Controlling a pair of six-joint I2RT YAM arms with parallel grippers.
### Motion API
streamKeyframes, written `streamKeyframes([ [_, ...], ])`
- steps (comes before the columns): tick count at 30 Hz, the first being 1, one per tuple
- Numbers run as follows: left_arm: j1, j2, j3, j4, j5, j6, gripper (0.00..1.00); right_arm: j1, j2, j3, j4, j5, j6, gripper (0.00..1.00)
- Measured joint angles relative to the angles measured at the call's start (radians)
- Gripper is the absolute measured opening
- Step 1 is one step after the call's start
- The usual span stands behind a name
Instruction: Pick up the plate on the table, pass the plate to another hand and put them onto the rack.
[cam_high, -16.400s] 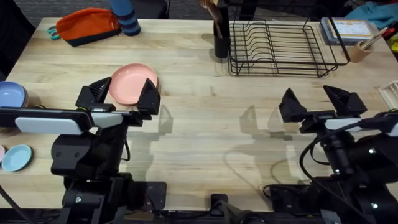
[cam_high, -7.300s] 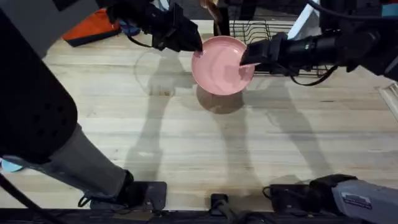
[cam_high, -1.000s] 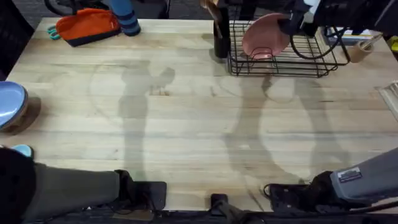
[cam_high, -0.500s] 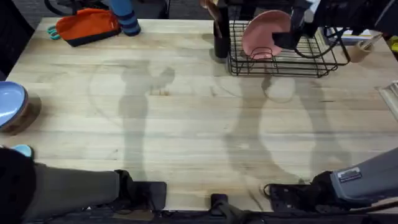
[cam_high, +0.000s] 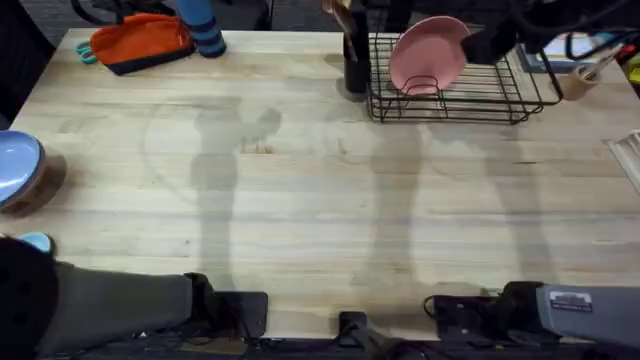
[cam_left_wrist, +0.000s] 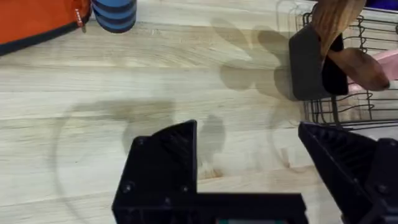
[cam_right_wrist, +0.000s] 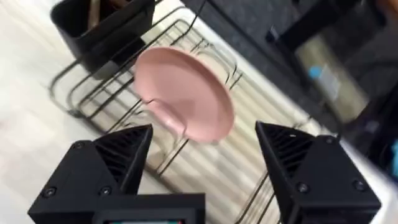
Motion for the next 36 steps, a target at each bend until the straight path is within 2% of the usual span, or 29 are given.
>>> streamKeyframes([
  [7,0.000,0.000,0.000,0.000,0.000,0.000,0.995,0.000,-0.135,0.001,-0.265,0.077,0.243,0.997],
  [16,0.000,0.000,0.000,0.000,0.000,0.000,0.994,0.000,-0.257,0.001,-0.456,0.099,0.515,0.997],
  [26,0.000,-0.014,0.000,-0.016,0.000,0.000,0.995,0.000,-0.403,0.002,-0.463,0.140,0.585,0.997],
  [36,0.000,-0.143,0.000,-0.126,-0.001,0.000,0.996,0.000,-0.491,0.003,-0.463,0.148,0.608,0.997],
])
